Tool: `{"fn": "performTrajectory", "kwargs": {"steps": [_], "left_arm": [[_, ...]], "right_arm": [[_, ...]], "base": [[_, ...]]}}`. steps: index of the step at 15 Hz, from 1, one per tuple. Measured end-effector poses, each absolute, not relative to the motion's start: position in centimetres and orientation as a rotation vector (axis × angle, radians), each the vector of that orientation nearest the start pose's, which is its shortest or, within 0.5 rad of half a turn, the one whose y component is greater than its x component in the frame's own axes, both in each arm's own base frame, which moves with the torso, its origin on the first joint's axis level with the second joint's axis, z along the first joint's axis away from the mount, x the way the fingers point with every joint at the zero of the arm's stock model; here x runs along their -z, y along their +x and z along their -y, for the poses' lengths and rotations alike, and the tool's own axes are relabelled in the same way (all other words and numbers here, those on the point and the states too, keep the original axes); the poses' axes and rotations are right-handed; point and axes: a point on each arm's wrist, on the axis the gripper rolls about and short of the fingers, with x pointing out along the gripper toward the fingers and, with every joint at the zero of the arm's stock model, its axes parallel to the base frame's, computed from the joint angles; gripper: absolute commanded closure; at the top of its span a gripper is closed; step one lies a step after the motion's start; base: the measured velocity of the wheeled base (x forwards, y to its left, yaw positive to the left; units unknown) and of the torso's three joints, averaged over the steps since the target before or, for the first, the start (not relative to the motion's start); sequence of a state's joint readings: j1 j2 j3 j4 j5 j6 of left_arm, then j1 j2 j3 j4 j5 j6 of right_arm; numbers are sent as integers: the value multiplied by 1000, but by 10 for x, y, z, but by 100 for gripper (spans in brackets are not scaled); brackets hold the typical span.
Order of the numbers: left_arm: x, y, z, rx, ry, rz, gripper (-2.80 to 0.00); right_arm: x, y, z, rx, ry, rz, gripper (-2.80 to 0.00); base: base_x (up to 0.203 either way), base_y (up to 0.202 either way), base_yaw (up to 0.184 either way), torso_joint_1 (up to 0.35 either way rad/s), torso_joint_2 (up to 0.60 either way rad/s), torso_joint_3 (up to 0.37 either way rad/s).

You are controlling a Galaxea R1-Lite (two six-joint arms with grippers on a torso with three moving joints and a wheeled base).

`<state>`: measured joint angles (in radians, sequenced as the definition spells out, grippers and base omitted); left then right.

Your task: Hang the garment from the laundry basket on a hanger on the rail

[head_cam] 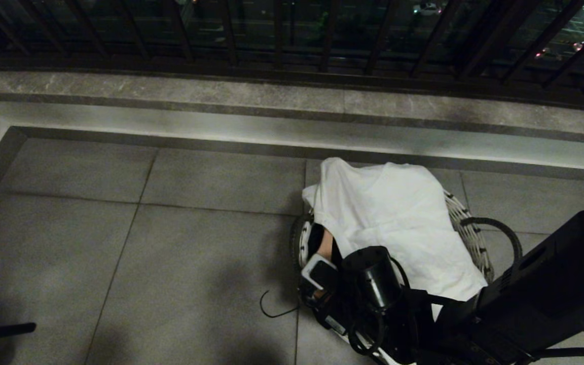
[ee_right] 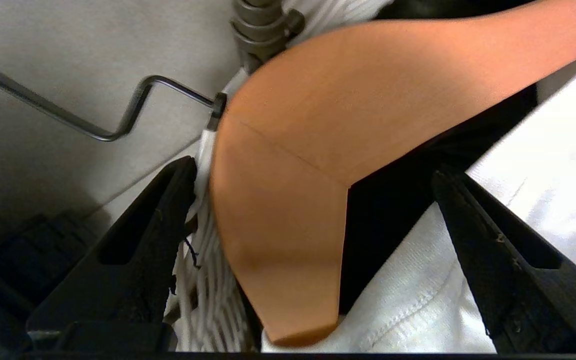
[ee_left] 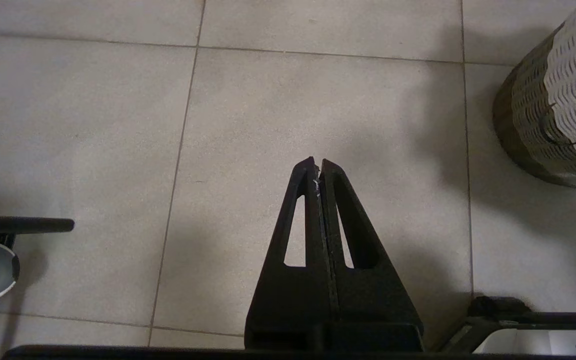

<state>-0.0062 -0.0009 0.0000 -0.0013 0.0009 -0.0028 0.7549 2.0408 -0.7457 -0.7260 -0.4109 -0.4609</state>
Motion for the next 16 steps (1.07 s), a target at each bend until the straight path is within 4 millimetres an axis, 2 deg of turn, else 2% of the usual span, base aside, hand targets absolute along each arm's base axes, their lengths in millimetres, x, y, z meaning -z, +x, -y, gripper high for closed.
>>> {"fn": "performTrajectory", "kwargs": {"steps": [1, 2, 10, 12, 16], "left_arm": [[-76, -23, 0, 5, -3, 2, 0], [-76, -23, 0, 4, -3, 2, 0], [-76, -23, 0, 5, -3, 2, 0], [-76, -23, 0, 5, -3, 2, 0], [-76, -23, 0, 5, -3, 2, 0]], "right_arm": [[-64, 257, -225, -436, -762, -402, -280], [-63, 259, -224, -433, -770, -407, 0], [-61, 259, -218, -422, -789, -424, 0], [-71, 254, -214, -419, -784, -412, 0], [-104, 238, -204, -421, -754, -353, 0]], "base": [[0, 0, 0, 0, 0, 0], [0, 0, 0, 0, 0, 0], [0, 0, 0, 0, 0, 0], [0, 0, 0, 0, 0, 0], [0, 0, 0, 0, 0, 0]]}}
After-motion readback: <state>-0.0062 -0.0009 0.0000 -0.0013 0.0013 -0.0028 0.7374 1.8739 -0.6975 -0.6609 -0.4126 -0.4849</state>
